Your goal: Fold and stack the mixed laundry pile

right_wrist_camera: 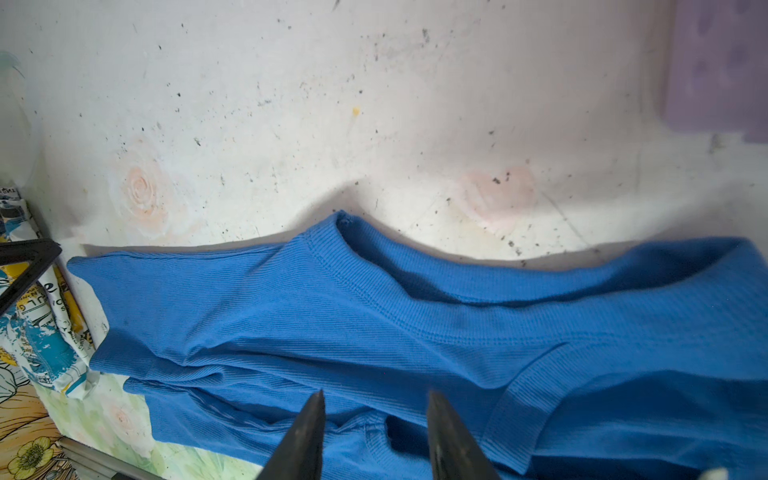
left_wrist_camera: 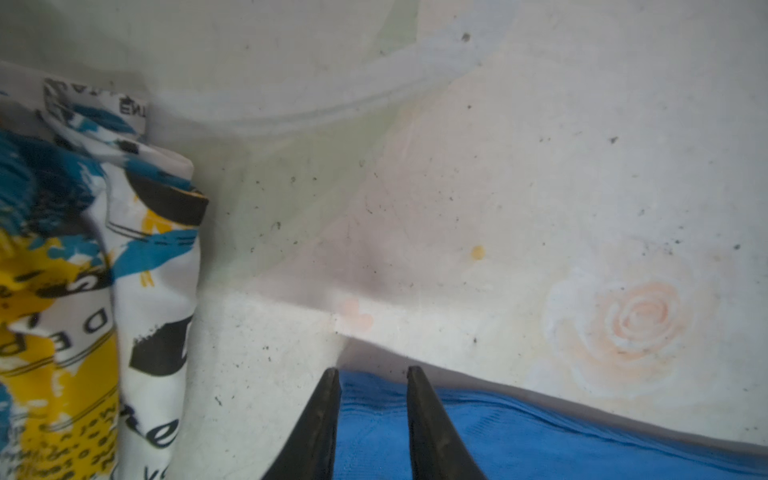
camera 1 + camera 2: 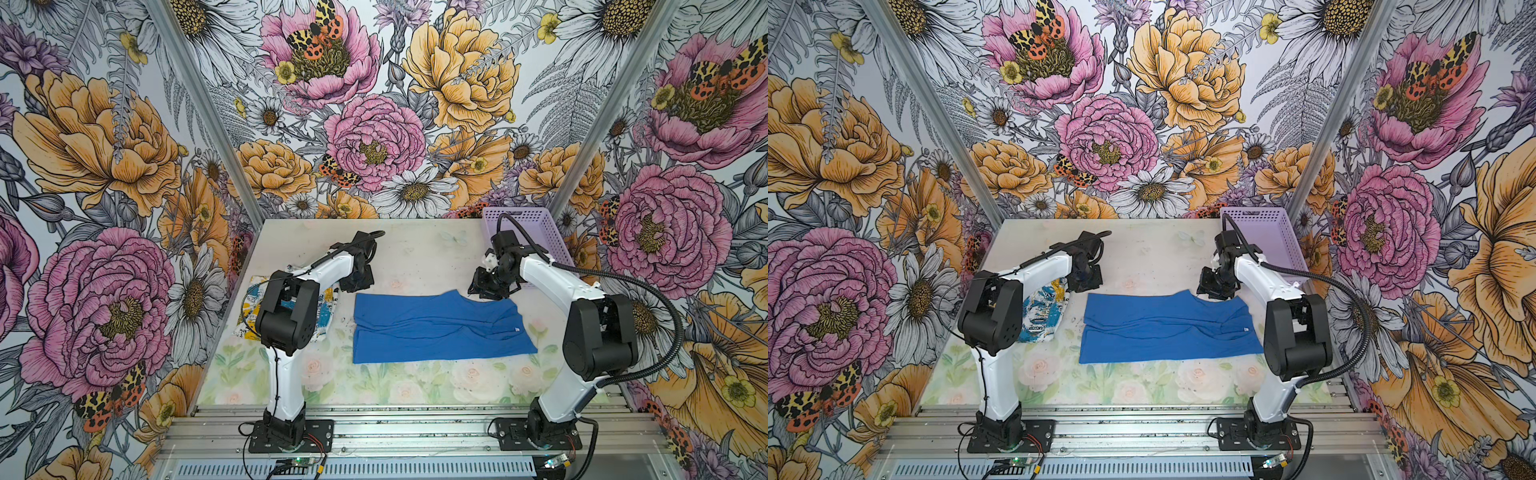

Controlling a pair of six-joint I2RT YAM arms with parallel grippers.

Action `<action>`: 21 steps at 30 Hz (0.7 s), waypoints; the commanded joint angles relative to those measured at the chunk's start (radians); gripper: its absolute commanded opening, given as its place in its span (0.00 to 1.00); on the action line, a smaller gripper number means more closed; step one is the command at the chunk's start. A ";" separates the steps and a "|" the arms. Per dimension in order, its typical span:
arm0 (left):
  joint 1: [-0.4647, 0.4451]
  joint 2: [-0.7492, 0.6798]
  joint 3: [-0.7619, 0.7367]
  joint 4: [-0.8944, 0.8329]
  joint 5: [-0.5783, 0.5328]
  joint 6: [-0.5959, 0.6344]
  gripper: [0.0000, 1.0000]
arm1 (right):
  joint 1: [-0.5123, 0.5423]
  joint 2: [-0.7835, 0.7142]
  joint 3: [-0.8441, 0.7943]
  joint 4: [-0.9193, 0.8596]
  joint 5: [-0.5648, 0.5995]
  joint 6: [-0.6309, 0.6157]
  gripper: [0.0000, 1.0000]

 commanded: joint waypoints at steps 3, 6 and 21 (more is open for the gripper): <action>-0.003 0.001 -0.026 -0.009 0.022 -0.010 0.27 | -0.011 0.005 0.032 -0.018 -0.009 -0.005 0.43; -0.003 -0.005 -0.043 -0.014 0.016 -0.013 0.27 | -0.012 0.002 0.032 -0.020 -0.008 -0.005 0.43; -0.019 0.049 -0.016 -0.011 0.007 -0.005 0.21 | -0.036 0.005 0.031 -0.018 -0.009 -0.009 0.43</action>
